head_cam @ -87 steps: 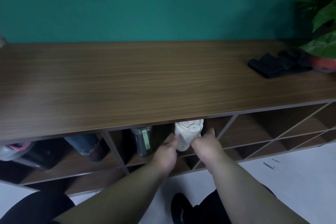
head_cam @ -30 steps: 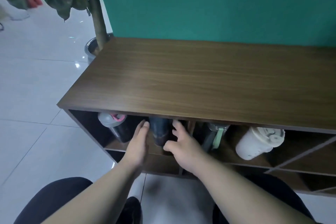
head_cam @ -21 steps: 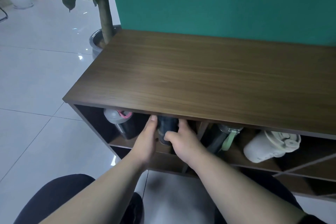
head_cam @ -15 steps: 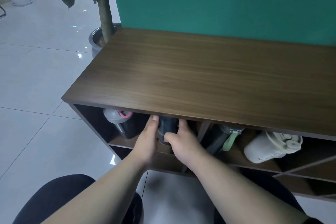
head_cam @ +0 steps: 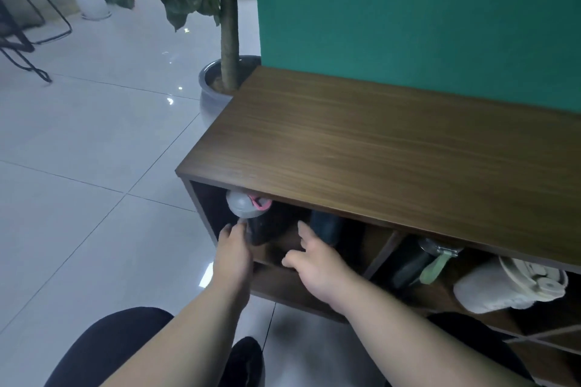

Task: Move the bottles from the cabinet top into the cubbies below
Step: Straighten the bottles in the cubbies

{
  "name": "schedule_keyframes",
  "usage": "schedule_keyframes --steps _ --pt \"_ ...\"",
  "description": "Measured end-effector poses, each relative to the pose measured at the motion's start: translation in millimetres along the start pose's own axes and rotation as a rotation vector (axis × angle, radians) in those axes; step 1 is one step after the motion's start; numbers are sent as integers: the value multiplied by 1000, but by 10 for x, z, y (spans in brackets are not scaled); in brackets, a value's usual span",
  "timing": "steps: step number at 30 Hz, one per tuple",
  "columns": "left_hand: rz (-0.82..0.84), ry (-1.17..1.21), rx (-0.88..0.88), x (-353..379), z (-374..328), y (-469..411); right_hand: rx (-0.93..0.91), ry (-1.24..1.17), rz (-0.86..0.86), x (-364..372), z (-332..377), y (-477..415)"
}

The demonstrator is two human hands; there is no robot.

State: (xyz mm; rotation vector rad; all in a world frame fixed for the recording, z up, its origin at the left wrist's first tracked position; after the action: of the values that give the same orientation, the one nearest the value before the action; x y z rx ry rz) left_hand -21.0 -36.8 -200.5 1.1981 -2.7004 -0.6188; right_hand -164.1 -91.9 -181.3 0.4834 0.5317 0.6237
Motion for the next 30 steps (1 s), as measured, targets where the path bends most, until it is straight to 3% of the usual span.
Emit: schedule_keyframes --steps 5,9,15,21,26,30 --pt "-27 15 149 -203 -235 -118 -55 -32 -30 160 439 -159" --pt "52 187 103 -188 -183 -211 -50 -38 -32 184 592 -271" --pt "151 187 95 -124 -194 -211 -28 -11 -24 231 631 -339" --pt "145 281 99 -115 -155 -380 -113 -165 84 556 481 -385" --pt "94 218 99 -130 -75 -436 -24 -178 -147 367 621 -360" --pt "120 209 87 -102 -42 -454 40 -38 -145 271 723 -394"
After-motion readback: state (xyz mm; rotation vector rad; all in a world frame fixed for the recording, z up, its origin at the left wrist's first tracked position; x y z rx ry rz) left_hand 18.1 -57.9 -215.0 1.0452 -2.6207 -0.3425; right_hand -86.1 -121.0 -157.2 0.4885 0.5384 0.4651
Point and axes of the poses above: each hand's wrist, its own y-axis away from the middle knuckle, its own x-axis out of the palm, z = x × y, the point moved 7 cm from there along -y, towards the middle knuckle, and after that the axes turned 4 degrees about x, right-handed, at the moved point
